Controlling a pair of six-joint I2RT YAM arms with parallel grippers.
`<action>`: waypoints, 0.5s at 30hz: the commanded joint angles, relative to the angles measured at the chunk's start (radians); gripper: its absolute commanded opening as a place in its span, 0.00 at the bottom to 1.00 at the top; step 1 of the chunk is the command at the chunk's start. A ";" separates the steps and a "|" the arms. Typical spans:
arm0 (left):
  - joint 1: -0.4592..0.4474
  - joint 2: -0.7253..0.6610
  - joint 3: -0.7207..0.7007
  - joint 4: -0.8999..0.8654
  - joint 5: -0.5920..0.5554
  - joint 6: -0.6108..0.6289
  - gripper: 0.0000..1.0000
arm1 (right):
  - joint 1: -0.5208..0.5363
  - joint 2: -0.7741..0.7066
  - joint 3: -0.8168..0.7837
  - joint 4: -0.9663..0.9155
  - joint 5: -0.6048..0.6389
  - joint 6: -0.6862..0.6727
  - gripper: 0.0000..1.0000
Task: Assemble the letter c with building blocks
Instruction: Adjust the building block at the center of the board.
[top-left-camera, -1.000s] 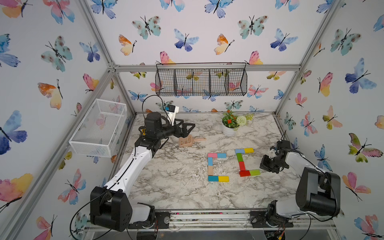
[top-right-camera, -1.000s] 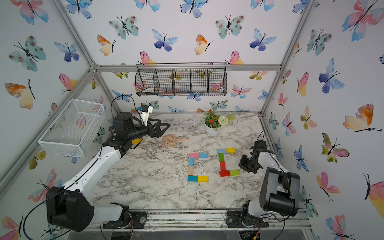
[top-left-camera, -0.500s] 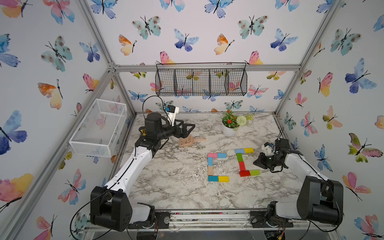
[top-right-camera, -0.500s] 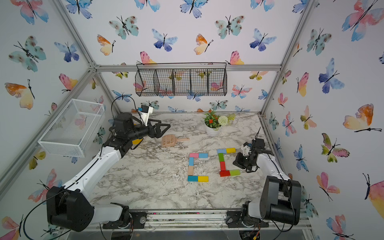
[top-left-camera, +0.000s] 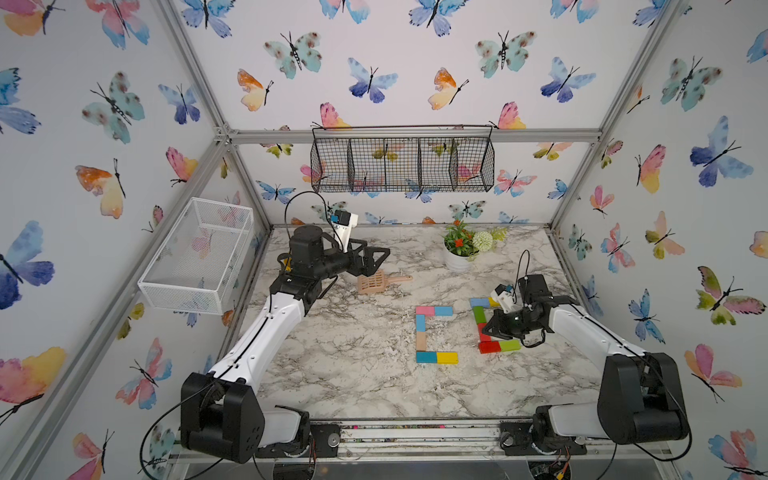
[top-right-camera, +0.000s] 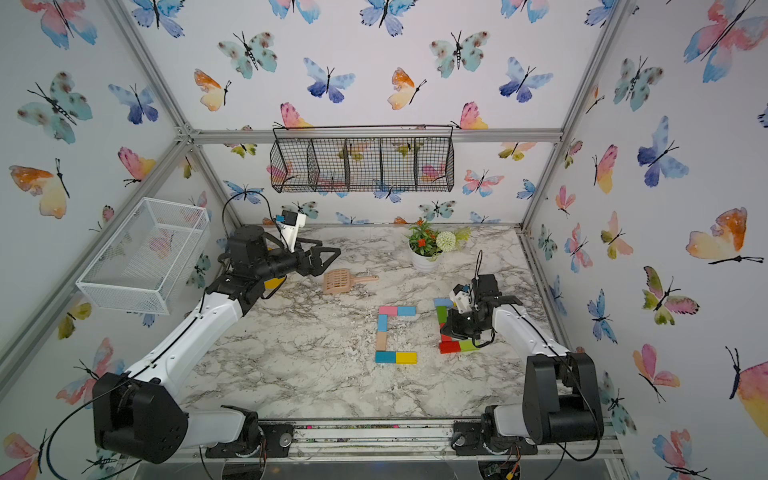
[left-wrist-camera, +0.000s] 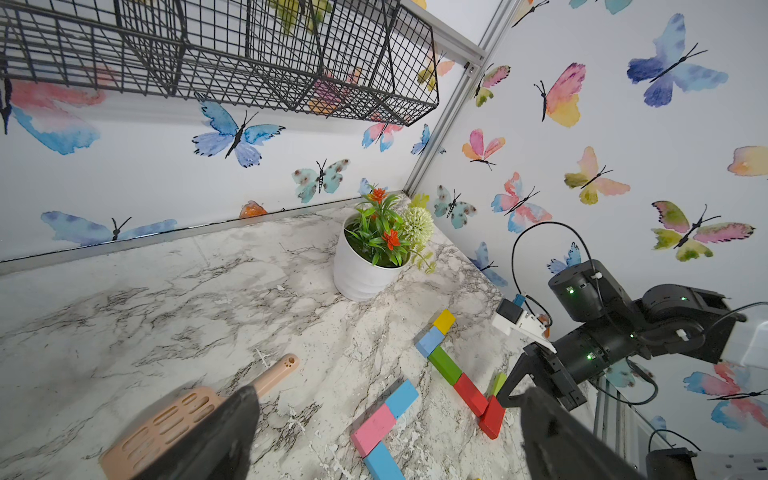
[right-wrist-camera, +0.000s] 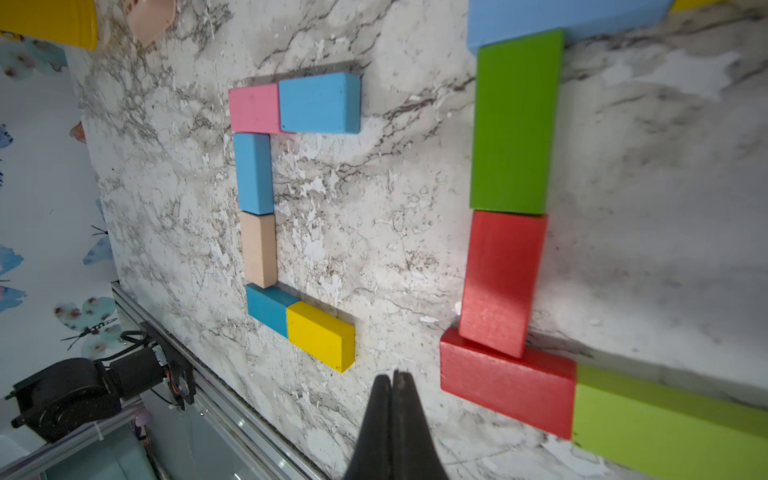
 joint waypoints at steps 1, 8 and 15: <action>0.009 0.000 -0.006 0.016 0.006 -0.001 0.98 | 0.046 0.028 -0.001 -0.005 0.039 -0.019 0.03; 0.010 0.000 -0.004 0.016 0.008 -0.006 0.98 | 0.100 0.051 -0.004 -0.007 0.071 -0.011 0.03; 0.009 -0.007 -0.008 0.014 0.002 0.000 0.98 | 0.141 0.081 -0.007 -0.022 0.097 -0.001 0.03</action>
